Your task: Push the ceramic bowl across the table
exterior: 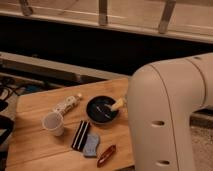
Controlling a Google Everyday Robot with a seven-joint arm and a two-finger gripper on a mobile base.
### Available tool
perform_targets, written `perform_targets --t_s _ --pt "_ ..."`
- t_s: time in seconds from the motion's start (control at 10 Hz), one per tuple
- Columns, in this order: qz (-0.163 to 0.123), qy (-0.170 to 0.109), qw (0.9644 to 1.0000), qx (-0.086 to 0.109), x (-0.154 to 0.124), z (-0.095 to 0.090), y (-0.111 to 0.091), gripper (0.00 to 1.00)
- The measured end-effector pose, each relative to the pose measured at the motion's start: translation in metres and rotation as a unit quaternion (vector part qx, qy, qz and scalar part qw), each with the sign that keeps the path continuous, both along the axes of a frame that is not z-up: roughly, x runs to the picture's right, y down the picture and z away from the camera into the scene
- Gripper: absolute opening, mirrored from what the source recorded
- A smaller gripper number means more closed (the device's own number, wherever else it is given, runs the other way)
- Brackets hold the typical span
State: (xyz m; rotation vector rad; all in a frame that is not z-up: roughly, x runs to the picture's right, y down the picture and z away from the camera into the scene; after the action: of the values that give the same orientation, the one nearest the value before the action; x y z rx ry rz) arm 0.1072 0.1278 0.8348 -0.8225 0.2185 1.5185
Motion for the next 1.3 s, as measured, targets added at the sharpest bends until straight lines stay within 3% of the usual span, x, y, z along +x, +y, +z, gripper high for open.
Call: perform_targets --t_s 0.3,0.9,1.3 --pt "0.010 -0.007 0.9999 -0.001 -0.004 0.004 0.002 0.80" --pt "0.060 0.032 0.9977 0.006 0.040 -0.006 0.007 0.80" --pt "0.077 0.033 0.9962 -0.022 0.043 0.009 0.026 0.80"
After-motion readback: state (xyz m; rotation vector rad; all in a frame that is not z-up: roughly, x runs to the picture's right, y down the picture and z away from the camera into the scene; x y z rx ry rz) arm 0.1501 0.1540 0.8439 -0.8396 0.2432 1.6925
